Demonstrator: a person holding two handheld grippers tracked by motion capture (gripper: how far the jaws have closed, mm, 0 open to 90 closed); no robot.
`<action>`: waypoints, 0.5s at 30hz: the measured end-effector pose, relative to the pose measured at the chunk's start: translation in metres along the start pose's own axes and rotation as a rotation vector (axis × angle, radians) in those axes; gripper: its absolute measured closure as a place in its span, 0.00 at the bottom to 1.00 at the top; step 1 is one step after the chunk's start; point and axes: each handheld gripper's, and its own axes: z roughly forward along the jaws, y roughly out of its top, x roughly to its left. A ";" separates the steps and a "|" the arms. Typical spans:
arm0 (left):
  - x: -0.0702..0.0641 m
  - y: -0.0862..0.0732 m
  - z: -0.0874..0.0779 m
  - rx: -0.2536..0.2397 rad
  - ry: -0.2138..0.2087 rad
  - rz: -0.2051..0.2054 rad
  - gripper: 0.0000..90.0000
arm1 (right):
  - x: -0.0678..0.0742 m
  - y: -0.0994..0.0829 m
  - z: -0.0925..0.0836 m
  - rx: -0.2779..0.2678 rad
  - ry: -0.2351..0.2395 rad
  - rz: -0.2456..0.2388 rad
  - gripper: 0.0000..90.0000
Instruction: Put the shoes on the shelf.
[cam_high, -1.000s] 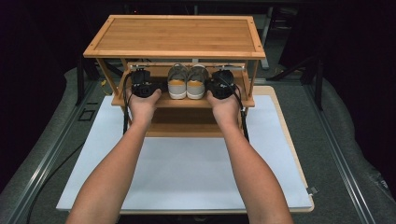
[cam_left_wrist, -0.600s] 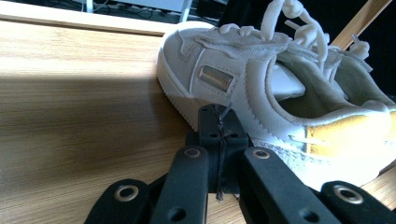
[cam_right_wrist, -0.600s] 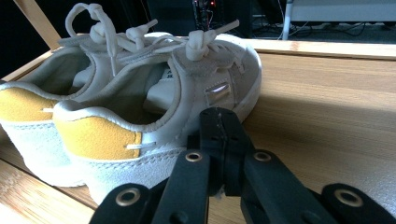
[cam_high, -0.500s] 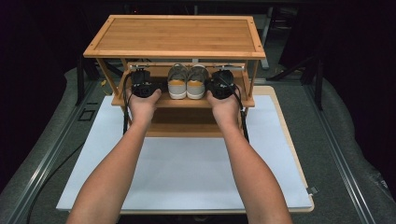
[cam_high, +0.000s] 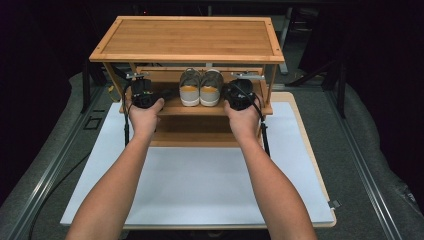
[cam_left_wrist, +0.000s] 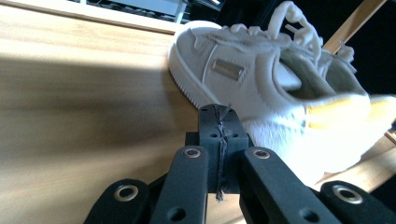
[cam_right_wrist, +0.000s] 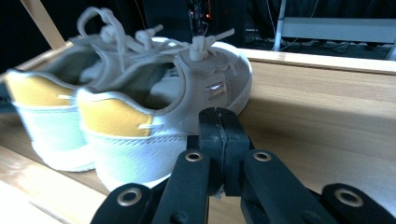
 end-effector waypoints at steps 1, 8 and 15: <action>0.001 -0.002 -0.003 0.001 -0.001 0.007 1.00 | 0.000 0.000 0.000 0.000 0.000 0.000 1.00; -0.005 -0.014 -0.029 -0.020 -0.048 0.038 1.00 | -0.002 -0.014 -0.025 -0.003 0.015 -0.033 1.00; -0.018 -0.027 -0.053 -0.020 -0.094 0.104 1.00 | -0.003 -0.033 -0.060 -0.001 0.072 -0.054 1.00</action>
